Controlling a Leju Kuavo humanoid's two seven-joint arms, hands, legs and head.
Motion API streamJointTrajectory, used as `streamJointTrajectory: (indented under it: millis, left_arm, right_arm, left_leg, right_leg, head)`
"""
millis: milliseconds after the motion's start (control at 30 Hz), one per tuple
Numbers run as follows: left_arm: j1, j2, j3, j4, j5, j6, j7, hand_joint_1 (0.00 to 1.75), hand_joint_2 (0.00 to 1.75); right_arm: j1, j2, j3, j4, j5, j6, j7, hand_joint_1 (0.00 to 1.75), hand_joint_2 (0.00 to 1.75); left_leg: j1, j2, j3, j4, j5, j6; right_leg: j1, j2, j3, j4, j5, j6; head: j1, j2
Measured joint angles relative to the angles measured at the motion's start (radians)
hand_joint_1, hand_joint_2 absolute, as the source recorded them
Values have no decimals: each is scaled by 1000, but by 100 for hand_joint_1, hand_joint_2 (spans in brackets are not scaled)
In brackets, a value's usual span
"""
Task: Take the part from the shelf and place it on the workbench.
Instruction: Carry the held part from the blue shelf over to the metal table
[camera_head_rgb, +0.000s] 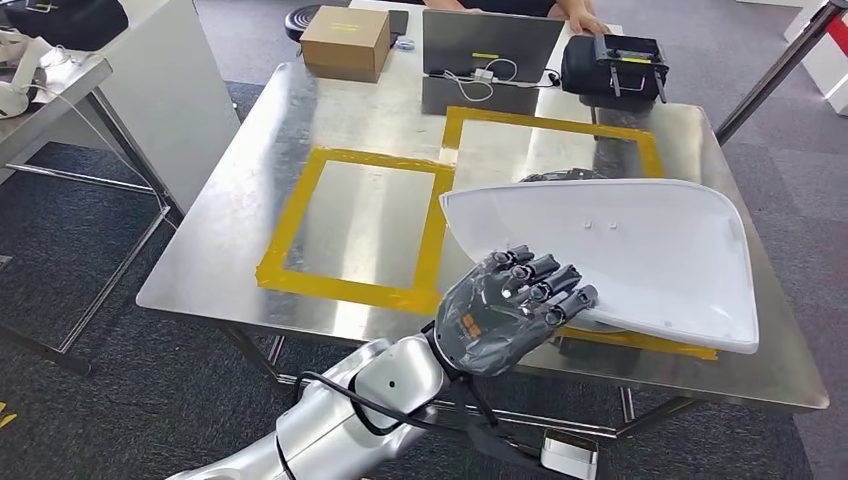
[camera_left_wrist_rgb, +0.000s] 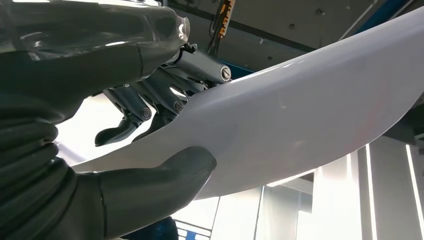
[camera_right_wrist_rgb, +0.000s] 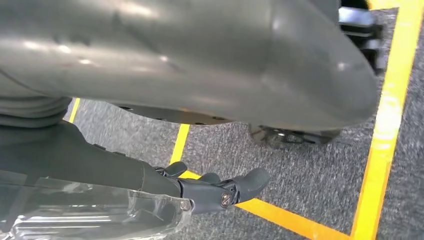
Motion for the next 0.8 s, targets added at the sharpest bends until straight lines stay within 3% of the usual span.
streamJointTrajectory:
  millis: [67, 100, 133, 233, 300, 367, 400, 467, 533, 600, 633, 667, 733, 800]
  left_arm:
    - [-2, 4, -1, 9, 0, -1, 2, 175, 175]
    - [-2, 6, -2, 13, 0, -1, 3, 175, 175]
    - [-3, 7, -4, 17, 0, -1, 4, 175, 175]
    - [-10, 8, -5, 23, 0, 4, 6, 175, 175]
    - [-16, 8, -6, 26, 0, 8, 8, 175, 175]
    - [-19, 7, -8, 30, 0, 11, 9, 175, 175]
    - [-21, 7, -9, 30, 0, 12, 10, 175, 175]
    - [-27, 7, -11, 31, 0, 15, 10, 175, 175]
    - [-31, 12, -13, 35, 0, 17, 10, 175, 175]
    - [-30, 18, -15, 42, 0, 17, 10, 175, 175]
    - [-29, 20, -17, 45, 0, 17, 10, 175, 175]
    - [-30, 21, -18, 46, 0, 17, 10, 175, 175]
    - [-34, 21, -18, 47, 0, 17, 7, 175, 175]
    - [-39, 20, -19, 50, 1, 17, 4, 175, 175]
  right_arm:
    - [0, -1, 0, 0, 0, 2, -1, 0, 0]
    - [1, -1, 0, 0, 0, 4, -1, 0, 0]
    - [3, -2, 0, 0, 1, 5, -1, 0, 0]
    - [4, -4, 0, 0, 4, 8, -1, 0, 0]
    - [2, -4, 0, 0, 7, 8, -1, 0, 0]
    - [2, -5, 0, 0, 9, 8, -1, 0, 0]
    - [3, -5, 0, 0, 10, 8, 0, 0, 0]
    - [3, -5, 0, 0, 10, 8, 2, 0, 0]
    - [1, -5, 1, 0, 11, 8, 3, 0, 0]
    - [1, -5, 0, 0, 11, 8, 3, 0, 0]
    - [2, -5, 0, 0, 11, 8, 3, 0, 0]
    - [3, -5, 0, 0, 10, 8, 4, 0, 0]
    - [2, -5, 0, 0, 9, 9, 4, 0, 0]
    - [0, -4, 0, 0, 7, 9, 5, 0, 0]
  left_leg:
    - [-2, 23, 0, 1, -2, 4]
    - [-3, 34, 0, 1, -4, 4]
    - [-3, 44, 1, 1, -5, 4]
    - [-7, 67, 9, 2, -13, -5]
    - [-13, 79, 12, 3, -18, -15]
    - [-13, 92, 15, 2, -21, -24]
    - [-11, 90, 15, 5, -25, -30]
    - [-7, 59, -8, 58, -60, -42]
    - [-3, 20, -73, 188, -119, -49]
    - [-2, 11, -129, 287, -144, -51]
    - [-2, 10, -133, 285, -129, -50]
    - [-2, 7, -117, 244, -97, -47]
    - [-1, -22, -52, 104, -28, -39]
    - [-2, -50, -7, 17, -3, -33]
  right_leg:
    - [0, -15, -65, 127, -47, 4]
    - [0, -17, -80, 152, -48, 4]
    - [0, -19, -74, 136, -30, 4]
    - [2, -59, 27, -65, 60, -4]
    - [6, -76, 60, -131, 78, -12]
    - [8, -60, 59, -132, 78, -22]
    - [6, -51, 60, -133, 79, -26]
    - [0, -35, 63, -135, 82, -35]
    - [-3, -17, 61, -135, 83, -39]
    - [-3, 2, 61, -135, 83, -40]
    - [-3, 13, 62, -135, 83, -40]
    - [-3, 24, 63, -135, 83, -39]
    - [-2, 45, 64, -134, 83, -37]
    - [-3, 62, 60, -134, 84, -28]
  head:
    - [2, 0]
    - [2, 0]
    - [2, 0]
    - [2, 0]
    - [1, 0]
    - [0, 0]
    - [1, 0]
    - [-1, 0]
    - [-3, 0]
    - [-3, 0]
    - [-3, 0]
    - [-3, 0]
    - [-2, 0]
    - [-2, 0]
